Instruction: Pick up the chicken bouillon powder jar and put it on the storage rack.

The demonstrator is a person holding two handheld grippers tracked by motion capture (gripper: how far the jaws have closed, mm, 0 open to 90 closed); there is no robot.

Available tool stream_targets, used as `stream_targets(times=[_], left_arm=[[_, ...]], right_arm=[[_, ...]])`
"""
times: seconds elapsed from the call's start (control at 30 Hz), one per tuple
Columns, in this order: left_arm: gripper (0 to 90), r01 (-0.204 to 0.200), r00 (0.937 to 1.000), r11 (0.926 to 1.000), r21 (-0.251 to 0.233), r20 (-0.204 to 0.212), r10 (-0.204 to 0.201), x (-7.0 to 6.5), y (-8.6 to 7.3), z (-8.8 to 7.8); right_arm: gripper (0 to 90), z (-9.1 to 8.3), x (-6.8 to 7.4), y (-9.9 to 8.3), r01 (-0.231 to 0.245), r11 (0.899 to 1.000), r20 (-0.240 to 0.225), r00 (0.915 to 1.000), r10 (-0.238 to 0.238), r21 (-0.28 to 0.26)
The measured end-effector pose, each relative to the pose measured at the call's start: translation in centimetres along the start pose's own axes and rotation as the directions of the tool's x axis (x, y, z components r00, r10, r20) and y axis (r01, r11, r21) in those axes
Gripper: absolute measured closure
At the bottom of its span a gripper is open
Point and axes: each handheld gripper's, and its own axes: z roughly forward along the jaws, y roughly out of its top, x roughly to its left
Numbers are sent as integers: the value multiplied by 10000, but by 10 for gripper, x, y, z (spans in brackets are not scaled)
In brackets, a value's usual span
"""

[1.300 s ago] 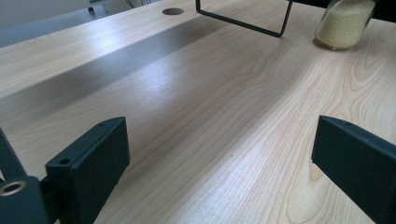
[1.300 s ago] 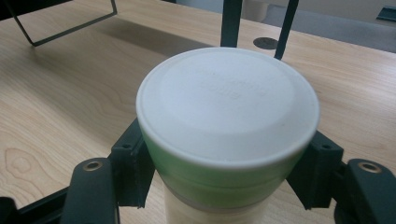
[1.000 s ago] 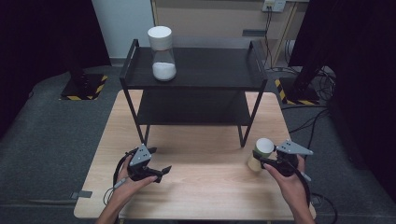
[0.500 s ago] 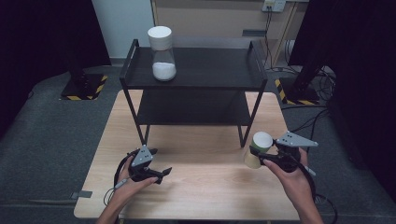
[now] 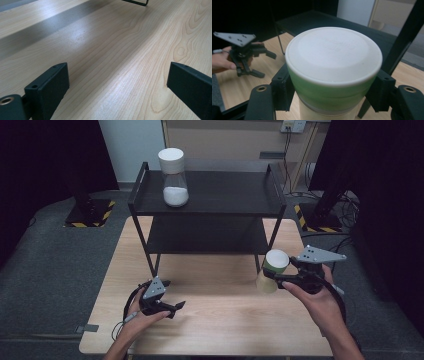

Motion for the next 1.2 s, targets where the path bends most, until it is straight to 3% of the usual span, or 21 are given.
stream_targets(times=[0.2, 0.6, 0.97, 1.2], left_arm=[[33, -8, 10000, 10000, 15, 20, 8, 0, 0, 1], [33, -22, 10000, 10000, 86, 75, 22, 0, 0, 3], [33, -79, 9999, 9999, 121, 152, 77, 0, 1, 4], [33, -112, 9997, 9998, 184, 197, 109, -1, 2, 6]], right_arm=[[345, -3, -1, 25, 231, 9997, -333, 9992, -234, -99], [345, -9, 8, 65, 423, 9991, -483, 9979, -426, -83], [345, -17, 5, 101, 612, 9979, -997, 9930, -630, -213], [345, -17, 8, 130, 983, 9951, -1160, 9884, -985, -80]])
